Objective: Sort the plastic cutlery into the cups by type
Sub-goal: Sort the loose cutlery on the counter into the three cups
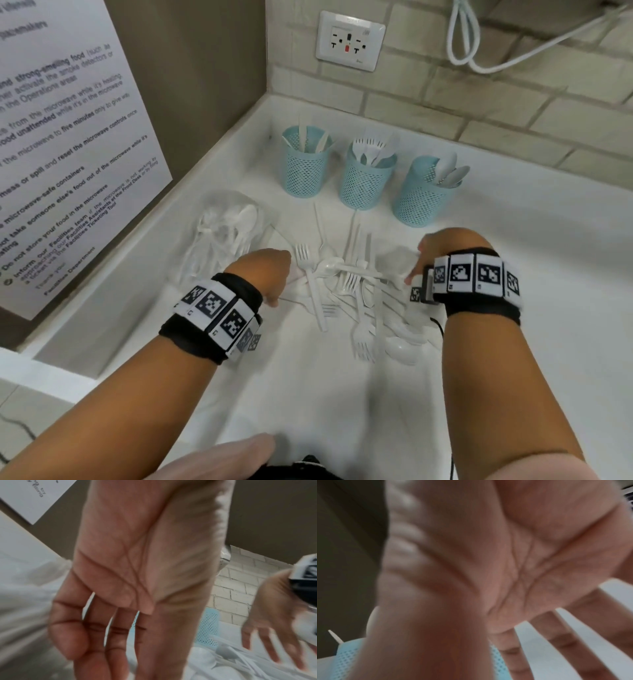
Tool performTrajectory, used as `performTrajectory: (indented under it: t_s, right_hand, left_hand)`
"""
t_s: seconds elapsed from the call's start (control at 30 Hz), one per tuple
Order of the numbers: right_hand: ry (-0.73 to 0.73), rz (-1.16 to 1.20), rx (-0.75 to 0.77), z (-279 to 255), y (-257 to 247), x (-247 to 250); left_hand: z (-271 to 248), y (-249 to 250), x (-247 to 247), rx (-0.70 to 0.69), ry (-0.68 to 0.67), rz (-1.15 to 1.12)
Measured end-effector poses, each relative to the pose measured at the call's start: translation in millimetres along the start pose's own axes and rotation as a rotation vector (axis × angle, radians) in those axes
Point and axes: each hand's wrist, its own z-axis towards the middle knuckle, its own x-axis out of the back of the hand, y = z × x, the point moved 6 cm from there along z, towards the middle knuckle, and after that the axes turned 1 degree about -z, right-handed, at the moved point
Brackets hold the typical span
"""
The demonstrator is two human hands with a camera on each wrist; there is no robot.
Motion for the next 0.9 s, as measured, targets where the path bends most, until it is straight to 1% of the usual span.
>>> performTrajectory:
  t_s: [0.03,0.07,0.13,0.2,0.37,0.53,0.73,0.83,0.9]
  right_hand:
    - [-0.045,-0.04,-0.016,-8,3,-8]
    - [-0.12,-0.044,-0.039,-11,5,-14]
    - [-0.274,-0.003,-0.105,-17,7,-19]
    - [-0.322,0.023,-0.103,-21,3,-21]
    - [-0.299,0.094,-0.045,-15,-10,-26]
    - [-0.194,0.152,0.059,-10,-21,-24]
    - [-0.18,0.232,0.126,-6,-36,-26]
    - [-0.176,0.259,0.16,-8,-42,-28]
    - [-0.164,0.276,0.176,-10,-44,-29]
  left_hand:
    - [1,0,0,-0.003,-0.002,0.009]
    - [2,0,1,-0.004,0.004,0.013]
    - [5,1,1,-0.007,0.016,0.011]
    - [8,3,1,-0.017,0.011,0.012]
    - [14,14,4,-0.056,0.012,0.008]
    - [12,18,8,-0.076,0.023,-0.091]
    - [12,19,12,-0.104,0.054,-0.193]
    - [15,19,11,-0.127,0.044,-0.258]
    - [14,22,11,-0.153,0.019,-0.251]
